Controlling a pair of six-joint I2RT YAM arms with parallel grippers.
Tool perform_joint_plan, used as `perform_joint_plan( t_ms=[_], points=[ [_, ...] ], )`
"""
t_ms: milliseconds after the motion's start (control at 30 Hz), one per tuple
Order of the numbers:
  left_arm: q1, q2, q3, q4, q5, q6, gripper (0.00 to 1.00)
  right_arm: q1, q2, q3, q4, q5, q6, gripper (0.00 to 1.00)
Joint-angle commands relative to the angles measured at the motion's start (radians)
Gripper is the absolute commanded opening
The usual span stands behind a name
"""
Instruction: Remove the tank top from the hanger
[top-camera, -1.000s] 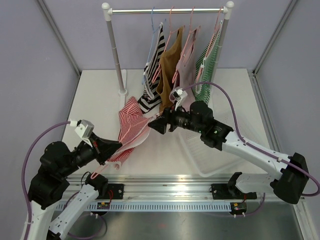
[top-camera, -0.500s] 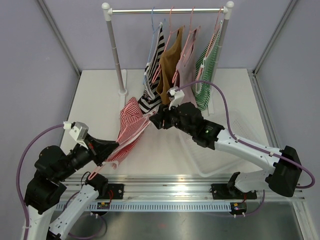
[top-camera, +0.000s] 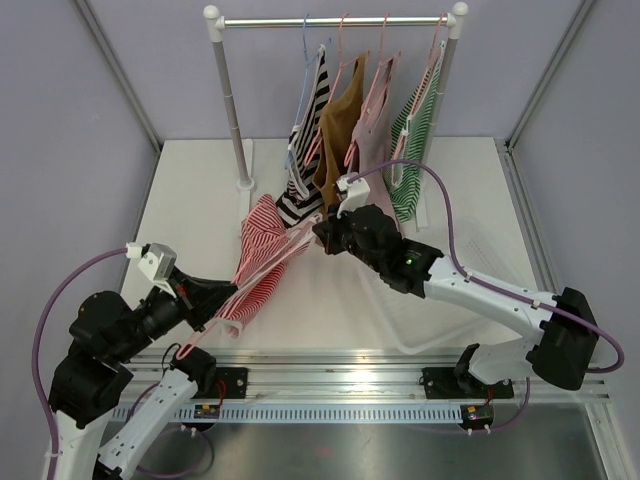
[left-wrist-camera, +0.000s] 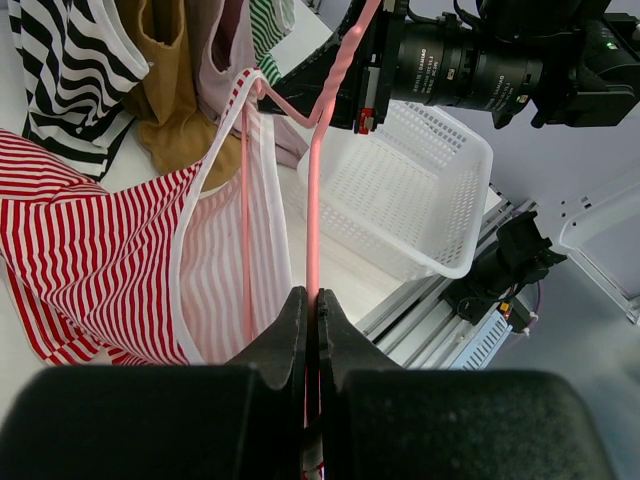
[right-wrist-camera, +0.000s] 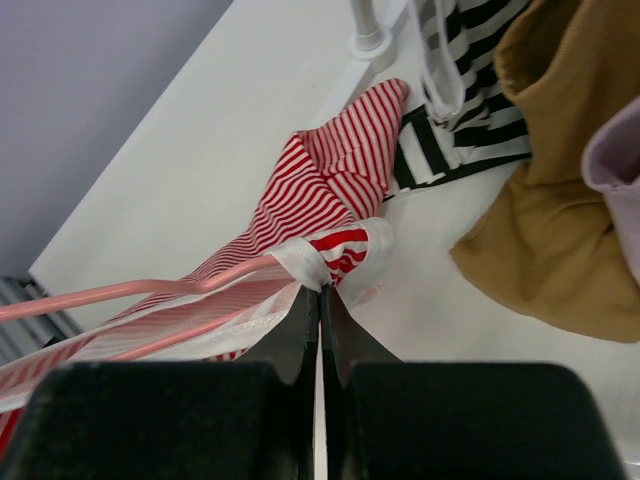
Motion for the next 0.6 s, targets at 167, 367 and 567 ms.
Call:
perform_joint_plan(
  t_ms=[167, 367, 567],
  points=[
    [-0.002, -0.011, 0.034, 0.046, 0.025, 0.009, 0.00, -0.066, 0.020, 0.119, -0.111, 0.242, -0.064, 0.00],
    [-0.002, -0.023, 0.037, 0.081, 0.051, -0.013, 0.00, -0.149, 0.072, 0.184, -0.191, 0.236, -0.021, 0.00],
    [-0.002, -0.008, 0.040, 0.216, 0.065, -0.062, 0.00, -0.154, 0.055, 0.156, -0.131, -0.013, -0.016, 0.00]
  ],
)
